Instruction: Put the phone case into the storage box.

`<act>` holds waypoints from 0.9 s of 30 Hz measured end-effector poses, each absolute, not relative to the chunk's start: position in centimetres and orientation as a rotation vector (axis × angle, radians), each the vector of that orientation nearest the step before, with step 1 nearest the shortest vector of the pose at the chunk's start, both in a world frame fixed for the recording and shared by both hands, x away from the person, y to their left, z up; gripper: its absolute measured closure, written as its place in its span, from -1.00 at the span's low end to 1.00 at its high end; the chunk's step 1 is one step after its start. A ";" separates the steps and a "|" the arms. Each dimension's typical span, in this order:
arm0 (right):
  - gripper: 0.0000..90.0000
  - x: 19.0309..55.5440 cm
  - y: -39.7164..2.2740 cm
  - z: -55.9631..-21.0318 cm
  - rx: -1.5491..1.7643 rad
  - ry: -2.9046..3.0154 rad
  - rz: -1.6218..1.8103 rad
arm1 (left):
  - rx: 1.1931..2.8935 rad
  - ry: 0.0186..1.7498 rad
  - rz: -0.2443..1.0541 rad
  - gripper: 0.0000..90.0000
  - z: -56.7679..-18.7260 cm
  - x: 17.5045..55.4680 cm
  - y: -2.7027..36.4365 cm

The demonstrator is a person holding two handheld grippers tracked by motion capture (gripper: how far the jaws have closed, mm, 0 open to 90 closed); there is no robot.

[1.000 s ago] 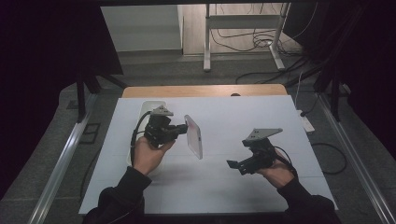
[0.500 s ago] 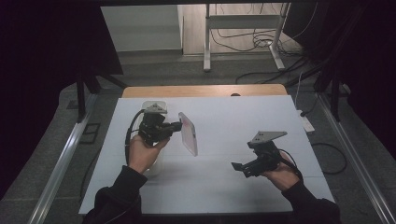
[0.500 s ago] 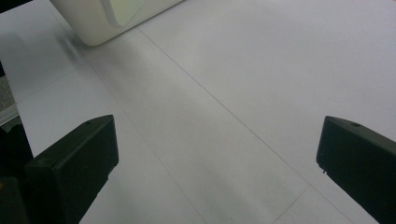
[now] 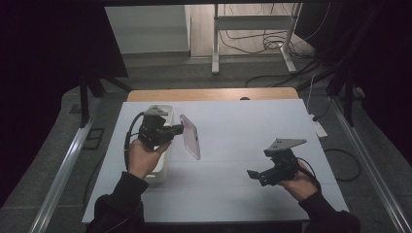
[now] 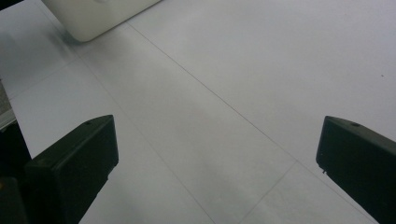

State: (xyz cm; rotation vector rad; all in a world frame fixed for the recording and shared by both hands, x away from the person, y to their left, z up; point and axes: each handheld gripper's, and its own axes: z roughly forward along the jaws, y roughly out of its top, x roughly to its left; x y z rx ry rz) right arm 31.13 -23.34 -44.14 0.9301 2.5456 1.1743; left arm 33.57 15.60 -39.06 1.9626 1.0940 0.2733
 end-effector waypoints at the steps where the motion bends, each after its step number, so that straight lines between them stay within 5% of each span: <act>1: -1.00 31.1 -23.5 -44.2 0.936 2.545 1.173 | 1.962 1.097 0.276 0.96 -39.0 33.6 15.7; 27: -1.00 30.2 -26.5 -44.7 1.014 2.495 1.080 | 1.894 1.177 0.336 0.96 -37.8 33.2 19.0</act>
